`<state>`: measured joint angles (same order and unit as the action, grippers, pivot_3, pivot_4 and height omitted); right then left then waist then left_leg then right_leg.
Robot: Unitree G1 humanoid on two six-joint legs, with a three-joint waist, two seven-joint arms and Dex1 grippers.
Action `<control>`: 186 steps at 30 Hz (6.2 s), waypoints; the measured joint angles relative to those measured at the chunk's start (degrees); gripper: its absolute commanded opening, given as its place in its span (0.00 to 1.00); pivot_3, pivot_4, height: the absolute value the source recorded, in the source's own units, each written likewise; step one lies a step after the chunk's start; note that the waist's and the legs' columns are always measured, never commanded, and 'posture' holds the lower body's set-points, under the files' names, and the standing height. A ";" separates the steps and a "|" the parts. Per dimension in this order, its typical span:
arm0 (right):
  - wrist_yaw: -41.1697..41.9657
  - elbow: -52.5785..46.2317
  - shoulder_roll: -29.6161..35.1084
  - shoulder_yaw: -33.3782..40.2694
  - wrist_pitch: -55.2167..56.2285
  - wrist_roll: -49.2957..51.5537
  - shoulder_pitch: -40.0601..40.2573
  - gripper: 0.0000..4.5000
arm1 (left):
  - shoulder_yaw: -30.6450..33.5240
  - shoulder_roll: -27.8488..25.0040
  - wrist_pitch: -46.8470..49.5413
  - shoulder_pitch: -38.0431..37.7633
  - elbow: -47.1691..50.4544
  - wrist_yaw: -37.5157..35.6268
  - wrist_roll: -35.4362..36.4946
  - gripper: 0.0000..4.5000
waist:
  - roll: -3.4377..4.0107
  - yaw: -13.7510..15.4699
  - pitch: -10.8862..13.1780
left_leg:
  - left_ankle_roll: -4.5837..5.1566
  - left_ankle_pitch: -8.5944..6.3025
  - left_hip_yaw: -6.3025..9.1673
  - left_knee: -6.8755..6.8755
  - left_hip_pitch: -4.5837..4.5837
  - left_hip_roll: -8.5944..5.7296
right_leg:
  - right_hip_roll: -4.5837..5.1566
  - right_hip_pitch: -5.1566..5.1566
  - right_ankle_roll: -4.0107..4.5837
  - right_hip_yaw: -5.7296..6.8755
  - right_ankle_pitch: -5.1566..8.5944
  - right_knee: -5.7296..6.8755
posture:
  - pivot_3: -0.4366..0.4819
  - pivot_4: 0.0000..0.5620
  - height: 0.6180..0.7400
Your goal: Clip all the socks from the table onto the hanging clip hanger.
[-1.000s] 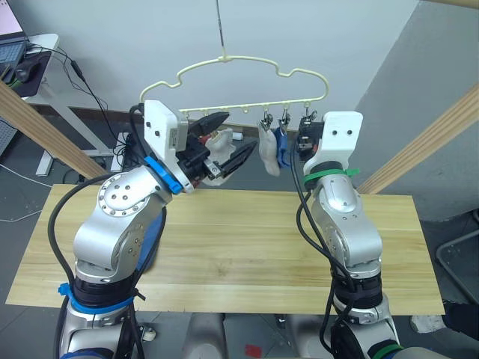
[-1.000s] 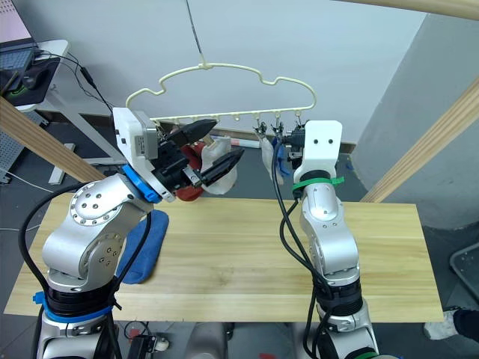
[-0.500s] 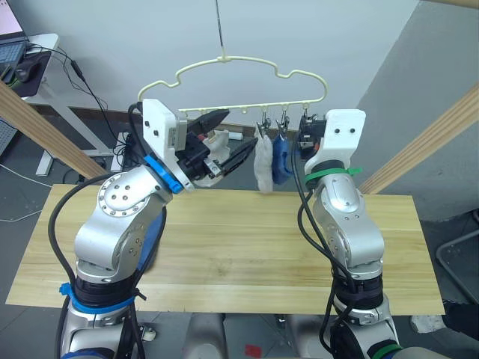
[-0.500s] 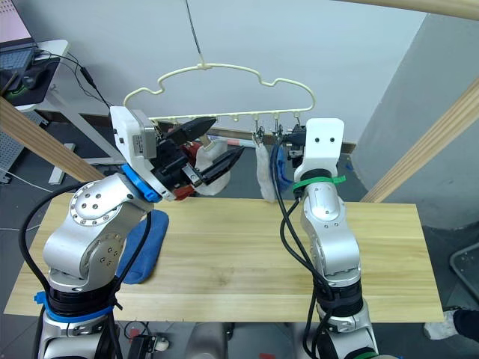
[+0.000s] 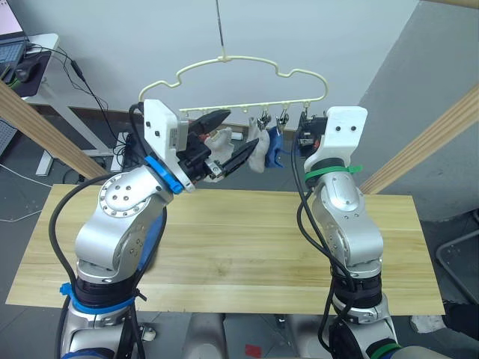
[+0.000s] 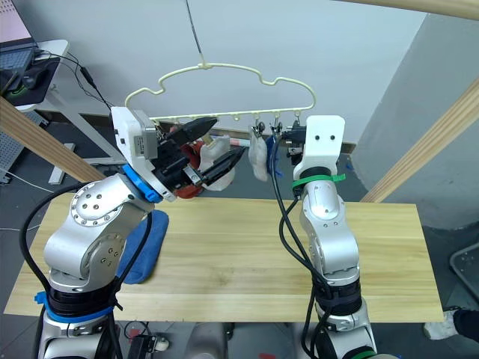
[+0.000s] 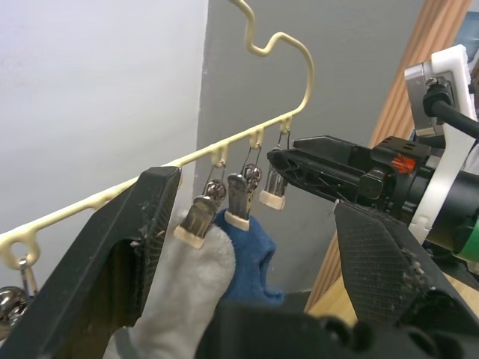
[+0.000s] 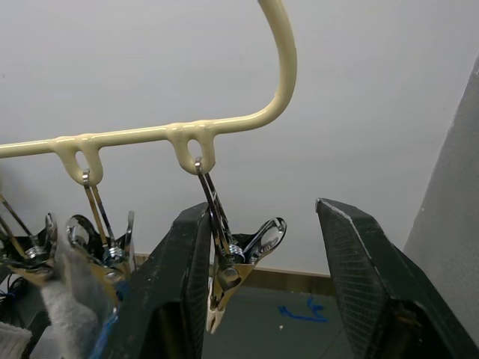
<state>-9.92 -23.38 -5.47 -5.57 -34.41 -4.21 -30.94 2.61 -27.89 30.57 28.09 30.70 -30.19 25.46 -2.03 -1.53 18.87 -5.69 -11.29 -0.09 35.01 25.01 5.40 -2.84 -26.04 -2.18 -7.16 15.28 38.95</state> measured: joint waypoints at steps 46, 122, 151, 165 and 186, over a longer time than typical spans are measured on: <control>-2.53 8.27 -2.41 3.83 2.66 1.28 -2.67 0.36 | -0.61 -0.07 -0.12 -0.44 0.97 0.82 -0.67 0.83 | 0.00 0.14 0.00 | 0.00 0.00 0.02 -0.02 0.01 -0.02 | 0.03 -0.01 0.01 0.03 0.00 0.00 | 0.58 0.62 1.00; 27.48 6.22 23.88 13.85 -34.76 32.76 -18.32 0.00 | 10.53 -5.59 -22.23 -23.30 -49.75 -2.48 -15.97 0.65 | 0.29 0.01 0.34 | 0.05 -0.04 -0.12 -0.14 -0.04 -0.02 | 0.11 -0.06 0.24 -0.01 0.14 0.00 | 0.47 0.67 1.00; 12.03 19.83 16.16 42.36 -57.65 54.52 -28.69 0.00 | -10.26 16.98 -5.05 -12.39 -8.41 -1.00 -4.87 0.01 | 0.31 -0.19 0.37 | 0.14 -0.08 0.07 0.04 0.11 -0.23 | 0.15 0.10 0.19 0.03 0.08 -0.10 | 0.38 0.63 1.00; -10.86 23.80 14.98 47.05 -57.65 74.13 -28.91 0.00 | -12.46 16.87 -11.19 -10.06 -11.19 -0.61 -8.97 0.01 | 0.30 -0.29 0.37 | 0.21 -0.12 0.16 0.06 0.18 -0.33 | 0.20 0.16 0.11 0.01 0.11 -0.18 | 0.38 0.62 1.00; -20.41 26.98 31.84 34.75 -46.39 104.72 -20.13 0.99 | -13.64 19.70 -8.50 -6.66 -13.83 -1.80 -6.02 0.28 | 0.30 -0.79 0.37 | 0.24 -0.13 0.20 0.07 0.43 -0.40 | 0.20 0.03 -0.04 -0.06 0.18 -0.20 | 0.37 0.60 1.00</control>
<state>-30.33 3.60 26.38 29.17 -80.80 100.52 -51.07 -11.03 -8.19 22.07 21.43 16.87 -31.99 19.44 -1.73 -2.31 19.24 -5.45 -11.43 0.11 35.07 25.44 5.00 -2.64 -26.02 -2.21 -7.22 15.47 38.75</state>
